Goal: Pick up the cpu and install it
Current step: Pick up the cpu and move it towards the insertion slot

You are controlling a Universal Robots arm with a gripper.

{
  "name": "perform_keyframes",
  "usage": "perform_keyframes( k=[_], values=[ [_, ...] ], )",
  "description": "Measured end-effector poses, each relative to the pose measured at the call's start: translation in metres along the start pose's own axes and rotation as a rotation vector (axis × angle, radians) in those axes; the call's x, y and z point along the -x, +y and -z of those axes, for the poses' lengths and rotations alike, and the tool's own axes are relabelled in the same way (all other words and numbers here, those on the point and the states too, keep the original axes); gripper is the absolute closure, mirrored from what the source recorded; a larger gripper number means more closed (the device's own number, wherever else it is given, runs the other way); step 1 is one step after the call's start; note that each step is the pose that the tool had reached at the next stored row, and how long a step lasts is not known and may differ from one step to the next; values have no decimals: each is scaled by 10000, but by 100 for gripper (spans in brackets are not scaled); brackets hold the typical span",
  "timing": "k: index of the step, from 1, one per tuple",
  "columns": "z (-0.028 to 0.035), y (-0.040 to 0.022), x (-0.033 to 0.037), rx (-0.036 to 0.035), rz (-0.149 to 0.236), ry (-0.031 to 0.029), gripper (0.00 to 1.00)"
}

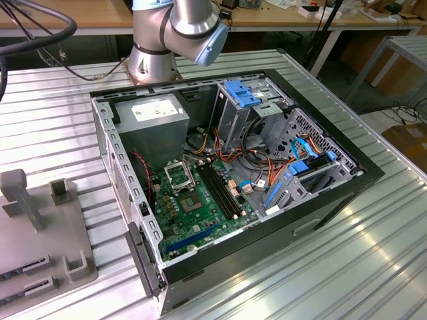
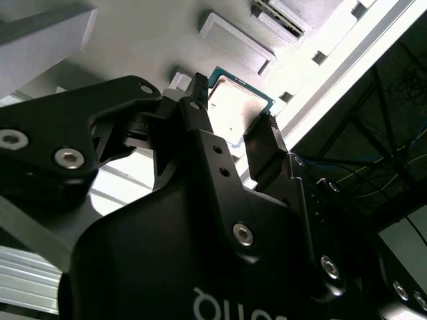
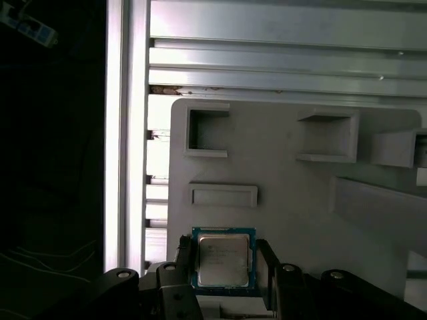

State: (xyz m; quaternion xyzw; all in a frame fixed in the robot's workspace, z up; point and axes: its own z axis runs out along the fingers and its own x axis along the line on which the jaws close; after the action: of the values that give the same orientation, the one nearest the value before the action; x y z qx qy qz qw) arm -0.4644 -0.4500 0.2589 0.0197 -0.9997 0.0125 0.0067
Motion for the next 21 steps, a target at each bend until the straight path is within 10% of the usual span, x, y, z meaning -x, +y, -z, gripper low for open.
perform_keyframes(
  k=[21],
  values=[
    [135,-3,-2,1,1,18,53]
  ],
)
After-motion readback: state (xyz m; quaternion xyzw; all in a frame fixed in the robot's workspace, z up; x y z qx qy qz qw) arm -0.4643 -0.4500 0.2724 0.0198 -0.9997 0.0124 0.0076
